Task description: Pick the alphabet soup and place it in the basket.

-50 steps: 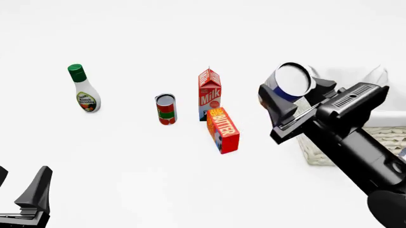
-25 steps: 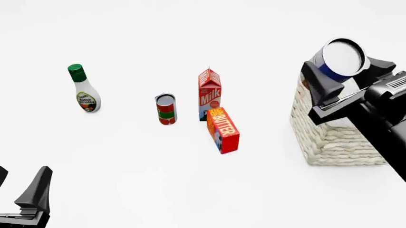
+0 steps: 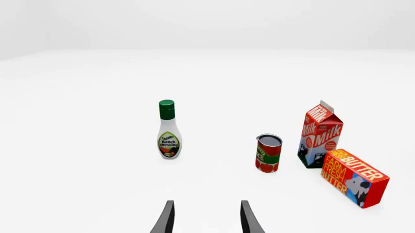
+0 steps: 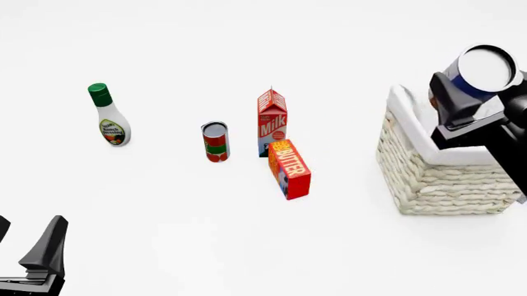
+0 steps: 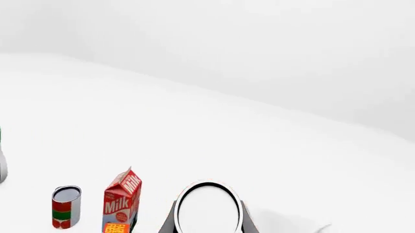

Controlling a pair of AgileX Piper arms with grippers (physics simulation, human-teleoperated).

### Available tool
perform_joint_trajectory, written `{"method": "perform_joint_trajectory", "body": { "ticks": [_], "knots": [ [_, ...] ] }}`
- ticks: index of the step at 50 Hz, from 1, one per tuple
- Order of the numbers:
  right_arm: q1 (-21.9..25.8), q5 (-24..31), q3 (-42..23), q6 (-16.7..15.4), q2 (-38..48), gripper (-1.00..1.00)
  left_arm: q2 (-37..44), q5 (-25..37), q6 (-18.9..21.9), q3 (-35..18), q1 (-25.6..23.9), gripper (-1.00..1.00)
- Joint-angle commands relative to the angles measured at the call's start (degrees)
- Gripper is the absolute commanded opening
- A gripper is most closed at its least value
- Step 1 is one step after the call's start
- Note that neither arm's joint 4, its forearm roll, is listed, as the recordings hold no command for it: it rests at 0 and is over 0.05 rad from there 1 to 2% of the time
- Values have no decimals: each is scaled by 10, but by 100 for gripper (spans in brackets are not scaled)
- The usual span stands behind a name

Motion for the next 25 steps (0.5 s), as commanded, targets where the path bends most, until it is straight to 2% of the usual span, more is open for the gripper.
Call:
{"method": "perform_joint_trajectory", "body": {
  "ticks": [1, 25],
  "knots": [
    [-48, 14, -14, 11, 5, -100, 0, 0, 0, 0, 0, 100],
    [-134, 52, -58, -4, 44, -100, 0, 0, 0, 0, 0, 100]
  ]
}}
